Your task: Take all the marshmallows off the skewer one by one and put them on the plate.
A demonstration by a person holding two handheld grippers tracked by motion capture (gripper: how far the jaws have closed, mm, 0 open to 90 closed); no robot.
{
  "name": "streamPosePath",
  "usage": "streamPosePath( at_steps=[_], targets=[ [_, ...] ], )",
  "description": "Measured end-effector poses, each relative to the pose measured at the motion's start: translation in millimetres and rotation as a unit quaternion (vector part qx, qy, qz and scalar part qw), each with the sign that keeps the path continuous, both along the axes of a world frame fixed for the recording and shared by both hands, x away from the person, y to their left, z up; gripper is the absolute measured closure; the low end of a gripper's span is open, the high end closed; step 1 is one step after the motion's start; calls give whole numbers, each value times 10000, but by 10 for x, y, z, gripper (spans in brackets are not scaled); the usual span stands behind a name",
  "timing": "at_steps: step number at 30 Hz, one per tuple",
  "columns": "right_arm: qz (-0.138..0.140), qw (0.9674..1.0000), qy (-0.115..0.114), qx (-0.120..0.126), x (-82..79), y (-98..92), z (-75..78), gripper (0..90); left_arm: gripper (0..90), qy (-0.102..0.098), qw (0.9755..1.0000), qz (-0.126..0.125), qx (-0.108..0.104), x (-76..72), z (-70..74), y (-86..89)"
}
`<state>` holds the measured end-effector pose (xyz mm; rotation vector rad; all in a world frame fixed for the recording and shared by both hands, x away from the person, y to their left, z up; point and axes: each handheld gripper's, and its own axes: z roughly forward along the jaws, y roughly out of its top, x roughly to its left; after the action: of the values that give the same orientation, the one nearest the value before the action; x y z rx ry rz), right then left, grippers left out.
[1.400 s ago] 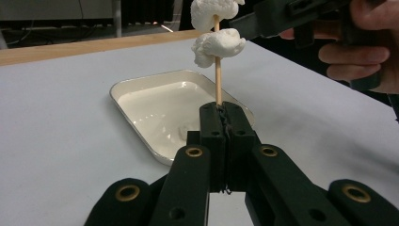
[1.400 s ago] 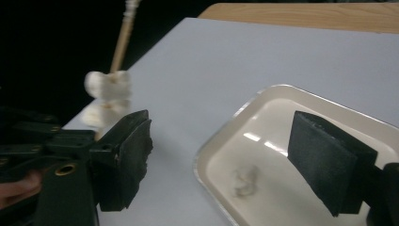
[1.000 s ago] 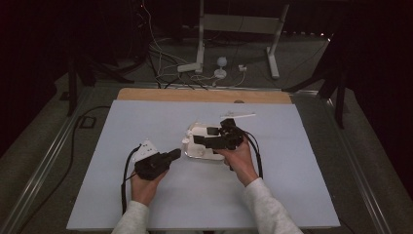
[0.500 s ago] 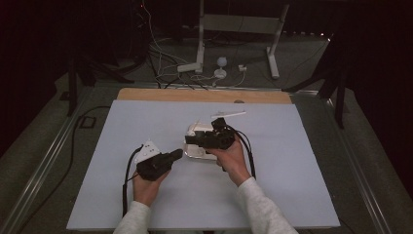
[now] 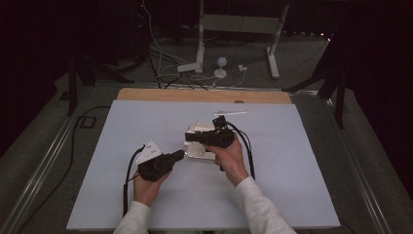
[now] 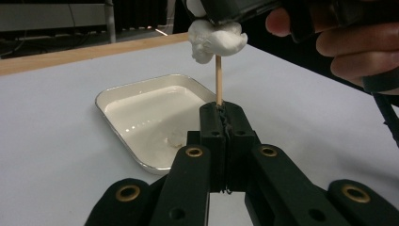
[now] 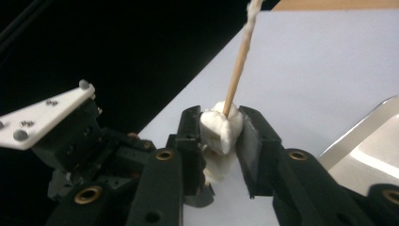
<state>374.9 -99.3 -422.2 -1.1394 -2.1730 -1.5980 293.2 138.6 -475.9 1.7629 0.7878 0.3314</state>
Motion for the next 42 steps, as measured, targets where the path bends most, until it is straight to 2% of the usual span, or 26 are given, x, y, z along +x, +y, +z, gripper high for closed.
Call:
streamPosePath(
  at_steps=[5, 14, 16, 18, 20, 23, 29, 35, 42],
  targets=[
    [-77, 9999, -47, 75, -14, -28, 24, 774, 900, -27, 10000, -9, 70, -8, 5, -6],
    [-265, 9994, -161, 146, -26, -70, 64, 789, 900, -32, 9998, -22, 191, -12, -10, -29],
    [-404, 9987, -176, 273, -24, -105, 89, 793, 900, -4, 9992, -5, 391, -16, -35, -46],
    [-521, 9977, -165, 410, 0, -172, 136, 792, 900, 23, 9995, -46, 300, -14, -54, -43],
    [-497, 9980, -275, 259, 7, -197, 180, 792, 900, -32, 9992, -73, 382, -18, -38, -81],
    [-504, 9978, -396, 151, 1, -215, 235, 791, 900, -24, 9994, -106, 337, -15, -31, -82],
    [-605, 9968, -462, 236, 11, -227, 289, 790, 900, -53, 9991, -40, 410, -13, -38, -56],
    [-706, 9961, -454, 264, 20, -238, 275, 792, 900, -81, 9982, 13, 594, -18, -52, -59],
    [-844, 9943, -567, 322, 20, -275, 282, 794, 900, -90, 9978, 17, 656, -17, -60, -62]
  ],
)
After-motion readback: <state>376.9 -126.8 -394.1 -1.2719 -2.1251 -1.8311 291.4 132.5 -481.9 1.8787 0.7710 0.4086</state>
